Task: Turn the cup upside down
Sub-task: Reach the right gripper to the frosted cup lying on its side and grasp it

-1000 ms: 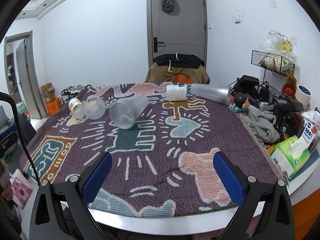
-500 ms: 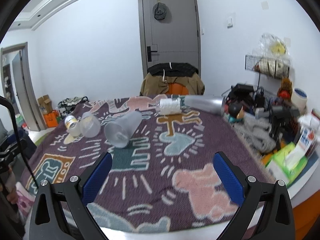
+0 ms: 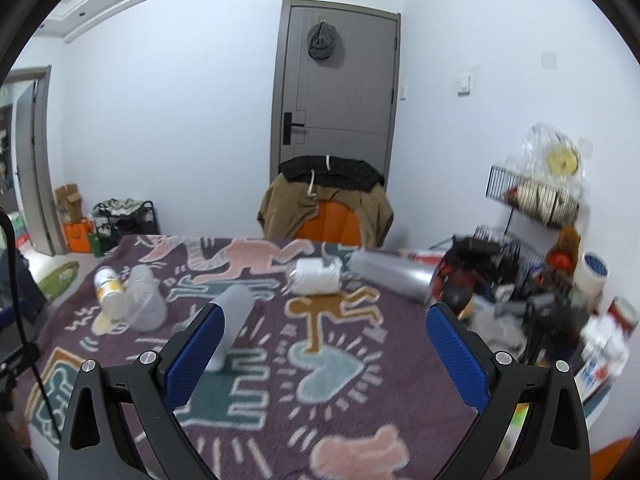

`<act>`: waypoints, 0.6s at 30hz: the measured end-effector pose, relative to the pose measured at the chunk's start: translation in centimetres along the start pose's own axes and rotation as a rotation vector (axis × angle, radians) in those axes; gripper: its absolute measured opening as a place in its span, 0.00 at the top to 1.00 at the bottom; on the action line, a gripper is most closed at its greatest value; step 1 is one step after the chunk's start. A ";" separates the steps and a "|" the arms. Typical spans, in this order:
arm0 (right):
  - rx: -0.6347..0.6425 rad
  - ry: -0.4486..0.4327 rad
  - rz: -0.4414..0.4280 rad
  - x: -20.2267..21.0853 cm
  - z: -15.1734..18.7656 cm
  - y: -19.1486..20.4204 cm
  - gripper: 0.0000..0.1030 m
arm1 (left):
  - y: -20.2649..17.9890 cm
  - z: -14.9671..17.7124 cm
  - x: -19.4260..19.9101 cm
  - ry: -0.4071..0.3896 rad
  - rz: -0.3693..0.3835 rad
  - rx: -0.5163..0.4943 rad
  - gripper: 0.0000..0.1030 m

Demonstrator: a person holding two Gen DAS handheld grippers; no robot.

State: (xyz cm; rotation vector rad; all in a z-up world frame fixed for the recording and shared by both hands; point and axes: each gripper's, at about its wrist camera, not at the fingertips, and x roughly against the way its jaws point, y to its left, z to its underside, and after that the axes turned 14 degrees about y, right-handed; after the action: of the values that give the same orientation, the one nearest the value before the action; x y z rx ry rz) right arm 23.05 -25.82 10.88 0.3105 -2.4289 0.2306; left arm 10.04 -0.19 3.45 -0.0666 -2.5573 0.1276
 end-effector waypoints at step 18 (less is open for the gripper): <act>0.343 0.166 0.222 -12.4 -4.6 -3.1 0.01 | 1.6 -0.1 -1.9 -0.022 -0.042 0.073 0.00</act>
State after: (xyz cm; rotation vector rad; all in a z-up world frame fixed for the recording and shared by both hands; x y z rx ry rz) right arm 35.95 -25.66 6.72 0.1617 -2.2507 0.7462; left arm 11.76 1.28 2.35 0.0166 -2.5713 0.2057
